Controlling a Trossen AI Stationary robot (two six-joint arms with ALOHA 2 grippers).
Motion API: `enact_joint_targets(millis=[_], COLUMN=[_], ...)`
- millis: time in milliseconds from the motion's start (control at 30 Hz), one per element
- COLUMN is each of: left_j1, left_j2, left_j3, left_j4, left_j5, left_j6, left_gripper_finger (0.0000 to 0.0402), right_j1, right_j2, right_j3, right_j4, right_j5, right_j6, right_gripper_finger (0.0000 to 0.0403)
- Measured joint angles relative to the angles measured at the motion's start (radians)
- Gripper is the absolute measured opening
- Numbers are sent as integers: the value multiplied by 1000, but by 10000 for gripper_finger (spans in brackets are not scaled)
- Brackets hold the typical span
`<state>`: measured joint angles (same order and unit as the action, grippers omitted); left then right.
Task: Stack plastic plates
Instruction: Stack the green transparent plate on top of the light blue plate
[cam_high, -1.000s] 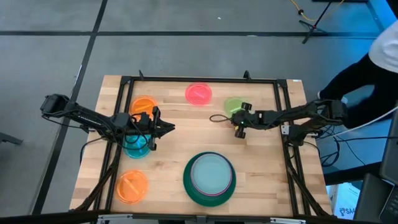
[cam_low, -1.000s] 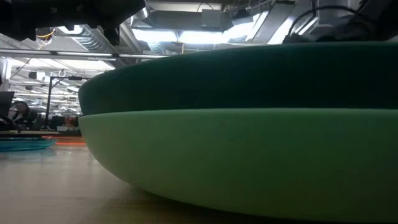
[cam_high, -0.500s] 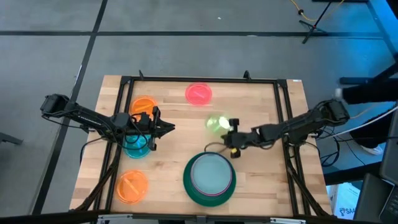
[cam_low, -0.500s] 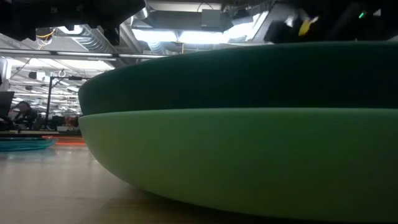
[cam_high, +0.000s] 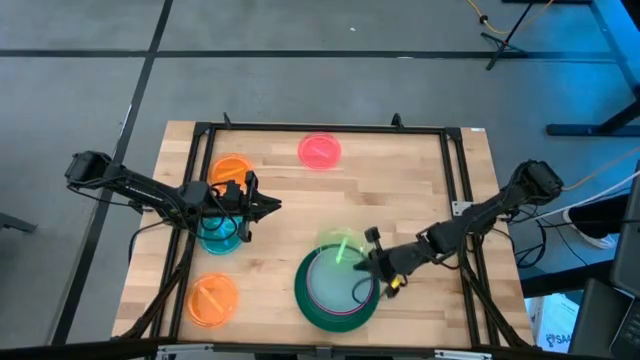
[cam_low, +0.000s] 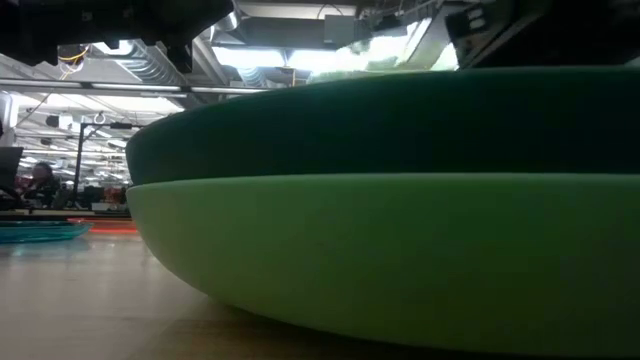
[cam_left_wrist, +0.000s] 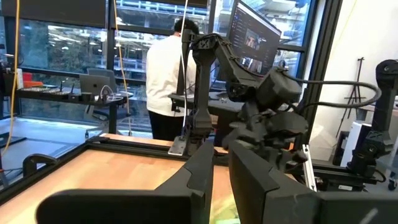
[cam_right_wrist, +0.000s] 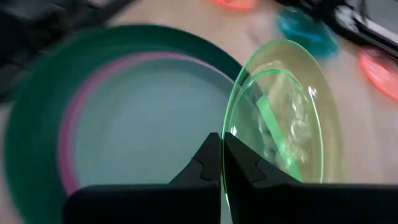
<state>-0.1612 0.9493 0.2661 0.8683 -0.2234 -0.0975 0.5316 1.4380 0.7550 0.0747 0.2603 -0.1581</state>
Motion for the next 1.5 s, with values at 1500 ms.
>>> enact_joint_targets(millis=[1500], left_j1=[0], left_j2=[0], left_j3=[0], left_j4=[26], left_j5=[-3], left_j6=[-16], left_gripper_finger=[43], right_j1=[64], right_j2=[235], right_j3=[0], right_j4=[349], right_j5=[-42], right_j6=[136], right_gripper_finger=[141])
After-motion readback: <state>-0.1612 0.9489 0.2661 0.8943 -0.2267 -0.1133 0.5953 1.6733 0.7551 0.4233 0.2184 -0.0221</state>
